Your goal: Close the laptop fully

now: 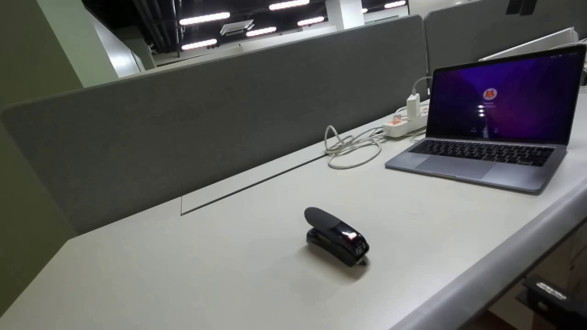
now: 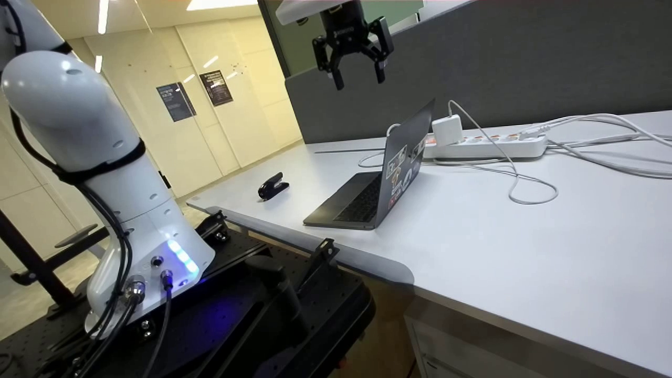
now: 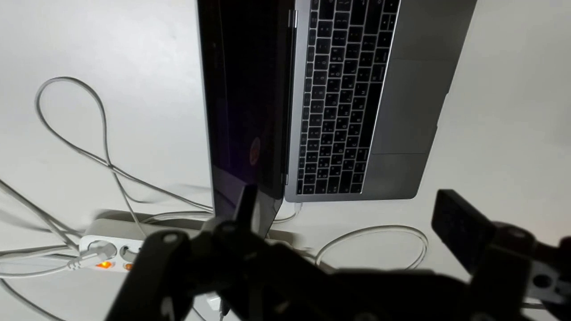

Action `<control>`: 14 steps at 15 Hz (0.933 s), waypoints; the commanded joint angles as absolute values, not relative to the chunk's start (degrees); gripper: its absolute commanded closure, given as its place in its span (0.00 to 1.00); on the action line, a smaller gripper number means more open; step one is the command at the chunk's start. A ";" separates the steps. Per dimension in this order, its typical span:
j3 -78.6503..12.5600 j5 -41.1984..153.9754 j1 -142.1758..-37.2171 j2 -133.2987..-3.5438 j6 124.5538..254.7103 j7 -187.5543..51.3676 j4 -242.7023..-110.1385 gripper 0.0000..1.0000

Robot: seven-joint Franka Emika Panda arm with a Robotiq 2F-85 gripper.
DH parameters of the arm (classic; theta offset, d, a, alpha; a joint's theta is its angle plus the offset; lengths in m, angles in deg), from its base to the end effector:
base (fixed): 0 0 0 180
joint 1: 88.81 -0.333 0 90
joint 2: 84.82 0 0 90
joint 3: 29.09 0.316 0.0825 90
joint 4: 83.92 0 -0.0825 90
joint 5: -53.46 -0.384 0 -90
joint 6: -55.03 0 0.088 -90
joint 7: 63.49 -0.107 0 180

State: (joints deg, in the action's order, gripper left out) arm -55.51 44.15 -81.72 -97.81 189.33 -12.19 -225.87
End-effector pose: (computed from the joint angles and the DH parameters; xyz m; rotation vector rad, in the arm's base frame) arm 0.3841 -0.2506 0.3735 -2.9911 -0.3112 -0.2953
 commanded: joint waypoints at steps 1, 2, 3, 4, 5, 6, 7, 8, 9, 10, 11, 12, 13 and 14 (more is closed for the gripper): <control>-54.24 41.18 -79.84 -96.67 188.20 -10.29 -224.84 0.00; -54.30 40.62 -79.54 -95.99 188.10 -9.99 -224.36 0.00; -54.56 39.77 -79.27 -94.84 187.86 -9.43 -223.49 0.00; -54.78 38.91 -78.94 -93.65 187.42 -9.21 -222.60 0.00; -54.88 38.23 -78.39 -92.47 187.08 -9.24 -221.78 0.00; -54.98 37.30 -77.75 -90.98 187.28 -9.49 -220.88 0.00; -54.87 36.53 -77.13 -89.69 187.41 -9.62 -220.15 0.00; -54.58 36.18 -76.39 -88.03 187.99 -10.16 -219.40 0.00; -54.19 36.10 -75.69 -86.51 188.66 -10.46 -218.77 0.00; -53.79 36.15 -75.06 -85.07 189.15 -10.69 -218.15 0.00; -53.44 35.88 -74.47 -83.45 189.18 -10.57 -217.33 0.00; -53.01 35.59 -73.81 -82.09 189.18 -10.84 -216.60 0.00; -52.54 35.21 -73.09 -80.80 188.88 -10.98 -215.75 0.00; -52.03 35.16 -72.34 -79.64 188.60 -11.10 -214.93 0.00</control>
State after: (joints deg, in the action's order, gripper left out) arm -53.92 36.36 -74.67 -84.08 189.50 -10.23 -218.99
